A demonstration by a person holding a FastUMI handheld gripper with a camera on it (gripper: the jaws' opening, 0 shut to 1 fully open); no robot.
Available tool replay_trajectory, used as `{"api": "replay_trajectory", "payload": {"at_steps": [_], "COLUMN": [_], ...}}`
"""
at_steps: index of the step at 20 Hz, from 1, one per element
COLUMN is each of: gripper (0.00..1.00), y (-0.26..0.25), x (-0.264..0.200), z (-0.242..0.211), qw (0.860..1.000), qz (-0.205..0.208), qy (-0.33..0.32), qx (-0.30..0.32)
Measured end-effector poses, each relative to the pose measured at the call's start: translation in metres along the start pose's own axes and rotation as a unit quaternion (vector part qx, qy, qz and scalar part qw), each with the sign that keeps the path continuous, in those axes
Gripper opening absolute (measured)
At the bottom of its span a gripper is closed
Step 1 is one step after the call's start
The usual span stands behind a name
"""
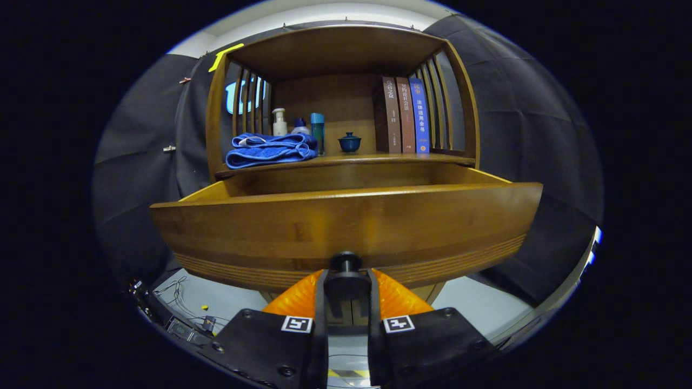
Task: Pull open the drawer, take out the items inside it, and place them on the countertop above the cabinet.
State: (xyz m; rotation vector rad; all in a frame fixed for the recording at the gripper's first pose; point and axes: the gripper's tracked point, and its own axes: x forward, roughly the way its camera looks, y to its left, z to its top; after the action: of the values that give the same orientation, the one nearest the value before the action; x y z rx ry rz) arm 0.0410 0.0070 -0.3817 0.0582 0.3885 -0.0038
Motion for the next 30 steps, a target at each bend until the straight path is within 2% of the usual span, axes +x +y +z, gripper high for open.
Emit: {"api": "replay_trajectory", "payload": {"at_steps": [4, 7, 10, 12, 16, 20, 23, 26, 30], "gripper": [0.33, 0.49, 1.0, 1.0, 1.0, 1.0, 1.0, 1.0, 0.99], "y": [0.002, 0.001, -0.003, -0.004, 0.003, 0.006, -0.001, 0.008, 0.003], "x": [-0.001, -0.002, -0.013, -0.027, -0.044, -0.019, 0.02, 0.063, 0.112], "z": [-0.004, -0.003, 0.006, 0.023, 0.094, 0.134, 0.143, 0.128, 0.092], "qw": [1.0, 1.0, 1.0, 1.0, 0.998, 0.992, 0.985, 0.967, 0.934], "qz": [0.003, 0.008, 0.005, 0.011, 0.054, 0.068, 0.052, 0.064, 0.043], "qy": [0.002, 0.009, 0.02, 0.022, 0.028, 0.107, 0.159, 0.245, 0.353], "qx": [0.002, 0.011, 0.012, 0.005, 0.015, 0.009, -0.044, -0.032, -0.017]}}
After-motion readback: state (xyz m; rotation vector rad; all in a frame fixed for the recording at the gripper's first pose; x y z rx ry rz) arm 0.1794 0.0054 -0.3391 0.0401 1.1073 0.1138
